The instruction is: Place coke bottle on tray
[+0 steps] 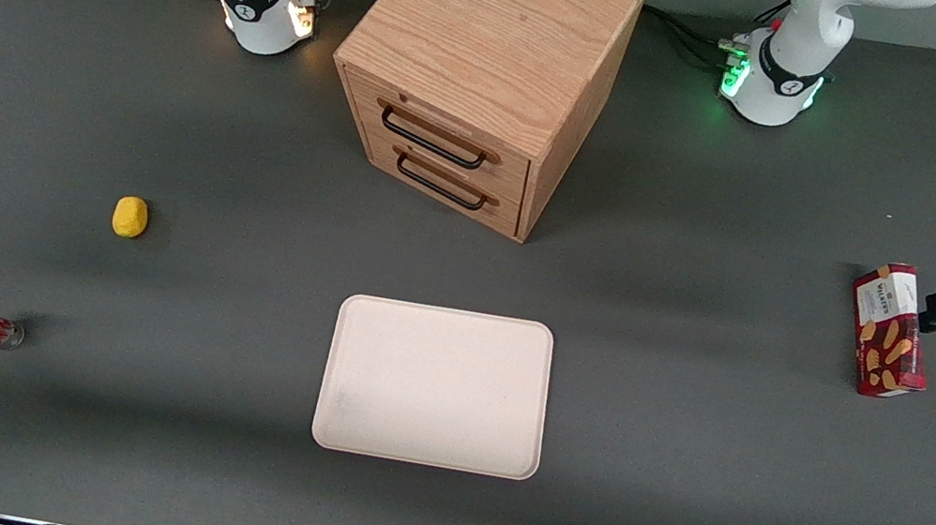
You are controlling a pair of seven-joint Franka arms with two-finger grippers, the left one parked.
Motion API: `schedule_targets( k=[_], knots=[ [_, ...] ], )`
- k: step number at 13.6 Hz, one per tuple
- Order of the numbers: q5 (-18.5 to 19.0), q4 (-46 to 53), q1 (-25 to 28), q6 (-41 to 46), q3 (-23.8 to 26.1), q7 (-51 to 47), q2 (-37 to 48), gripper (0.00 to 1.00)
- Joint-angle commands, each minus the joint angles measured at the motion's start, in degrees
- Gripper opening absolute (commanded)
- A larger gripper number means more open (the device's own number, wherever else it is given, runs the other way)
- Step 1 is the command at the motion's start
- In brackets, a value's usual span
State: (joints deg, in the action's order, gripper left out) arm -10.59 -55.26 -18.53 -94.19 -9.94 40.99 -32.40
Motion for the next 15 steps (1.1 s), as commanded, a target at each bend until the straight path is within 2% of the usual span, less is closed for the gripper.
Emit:
schedule_targets(
  k=[1,4,7,15],
  knots=[
    [-1.19,2.96,-0.37,-1.87,0.62,1.63,-4.07,1.00],
    [-3.81,2.79,-0.45,-2.40,0.45,1.63,-7.32,1.00],
    [-3.74,2.61,-0.45,-2.40,0.10,1.63,-9.52,1.00],
    [-0.57,1.91,0.16,-10.31,-0.34,4.01,-16.03,1.00]
  ],
)
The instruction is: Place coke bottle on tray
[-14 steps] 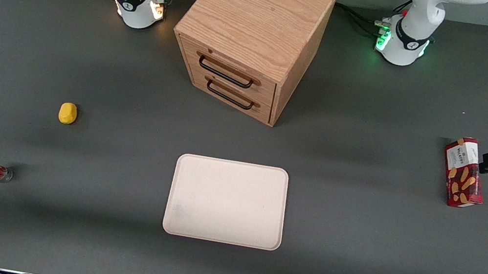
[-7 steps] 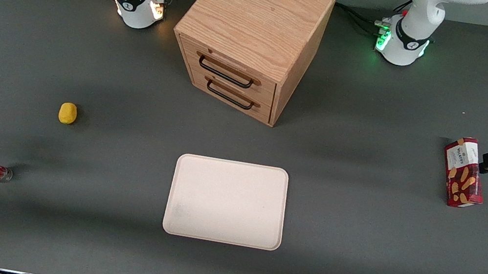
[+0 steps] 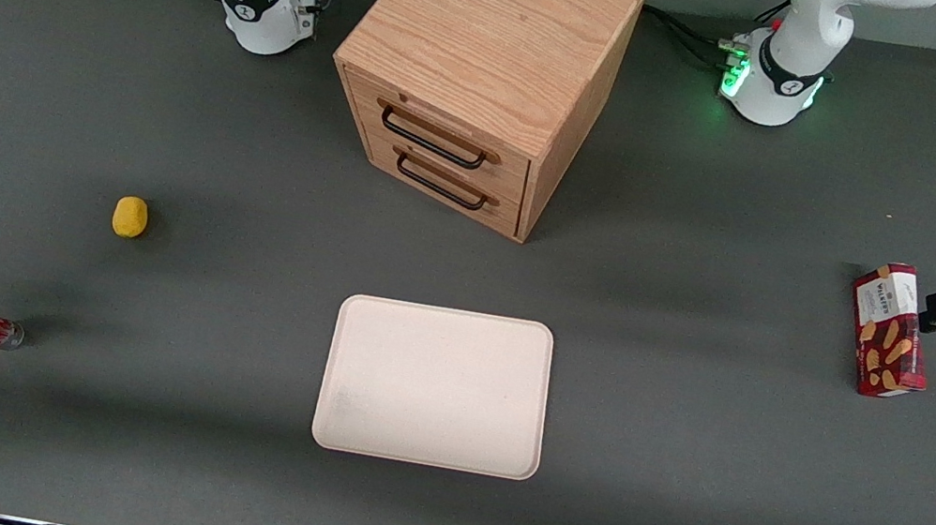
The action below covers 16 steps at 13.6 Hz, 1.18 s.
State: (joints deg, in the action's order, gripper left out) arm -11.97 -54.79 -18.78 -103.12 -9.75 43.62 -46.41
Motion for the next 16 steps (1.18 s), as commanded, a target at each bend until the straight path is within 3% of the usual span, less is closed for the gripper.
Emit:
schedule_targets(
  k=[1,5,8,16],
  knots=[
    [0.89,1.35,0.41,-1.46,-0.54,1.29,-2.54,1.00],
    [1.07,-0.67,0.85,-2.08,-0.54,1.21,-2.89,1.00],
    [3.44,-1.98,1.55,-4.27,-0.54,0.77,-3.16,1.00],
    [3.53,-3.39,1.82,-6.04,-0.54,0.59,-3.25,0.99]
  ],
)
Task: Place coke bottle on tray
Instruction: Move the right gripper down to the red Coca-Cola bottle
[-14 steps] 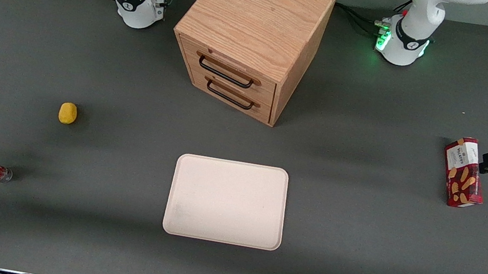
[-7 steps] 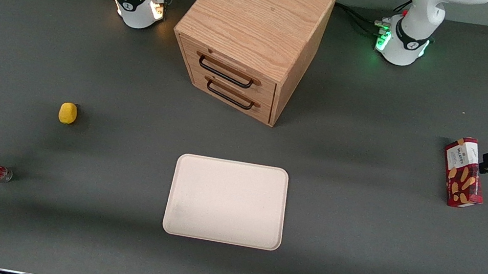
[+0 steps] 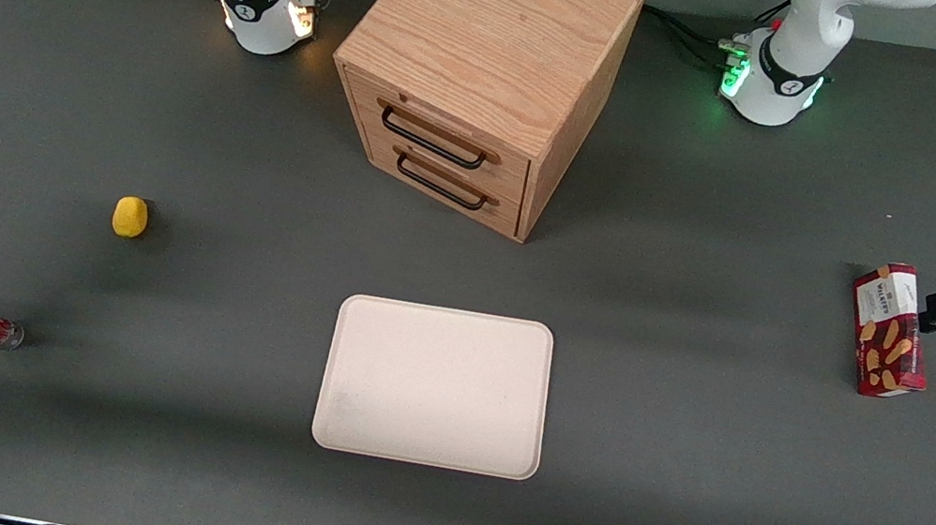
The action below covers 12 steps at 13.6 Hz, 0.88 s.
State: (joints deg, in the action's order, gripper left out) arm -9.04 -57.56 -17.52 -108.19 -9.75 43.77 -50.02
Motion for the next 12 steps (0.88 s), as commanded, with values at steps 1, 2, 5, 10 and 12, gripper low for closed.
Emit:
schedule_targets(
  k=[1,2,5,10,12],
  knots=[
    [0.60,-0.63,0.55,-0.97,-0.54,0.44,0.36,0.88],
    [0.60,-0.63,0.55,-0.97,-0.54,0.36,0.45,0.71],
    [2.52,-0.54,1.17,-0.88,-0.54,0.36,0.53,0.14],
    [3.15,-0.54,1.34,-0.53,-0.45,0.44,1.06,0.00],
    [3.41,-0.45,1.35,0.00,-0.54,0.79,2.02,0.00]
  ],
)
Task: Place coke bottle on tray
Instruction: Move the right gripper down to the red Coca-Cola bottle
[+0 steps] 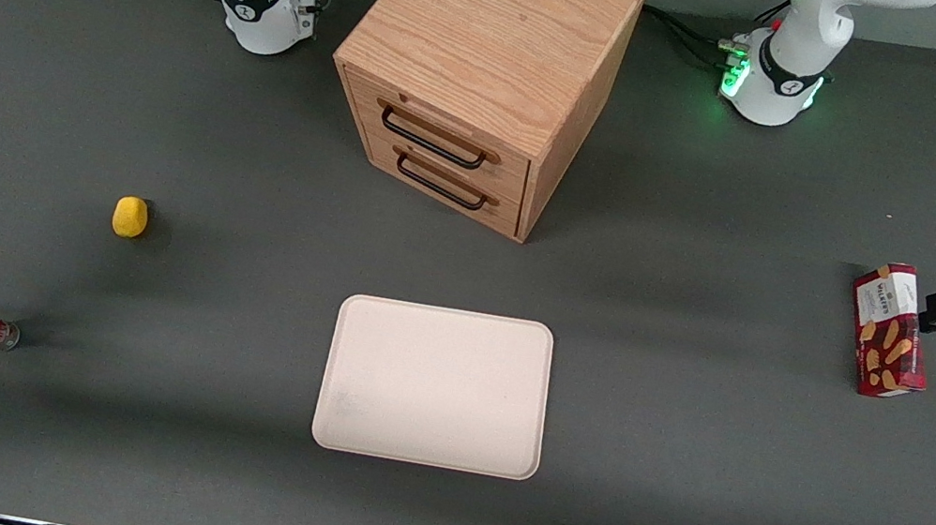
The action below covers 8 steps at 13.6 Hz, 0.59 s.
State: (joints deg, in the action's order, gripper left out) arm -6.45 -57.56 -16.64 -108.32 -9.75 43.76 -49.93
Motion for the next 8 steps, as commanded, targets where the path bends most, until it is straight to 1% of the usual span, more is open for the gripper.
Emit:
schedule_targets(
  k=[1,4,6,8],
  knots=[
    [1.43,-0.44,0.47,1.26,-0.45,1.14,3.07,0.00],
    [1.96,-0.44,1.34,8.46,-0.62,1.06,9.21,0.00],
    [3.28,-0.62,2.05,13.03,-0.71,0.97,14.13,0.00],
    [3.37,-0.53,3.01,17.86,-2.02,0.88,18.18,0.00]
  ],
)
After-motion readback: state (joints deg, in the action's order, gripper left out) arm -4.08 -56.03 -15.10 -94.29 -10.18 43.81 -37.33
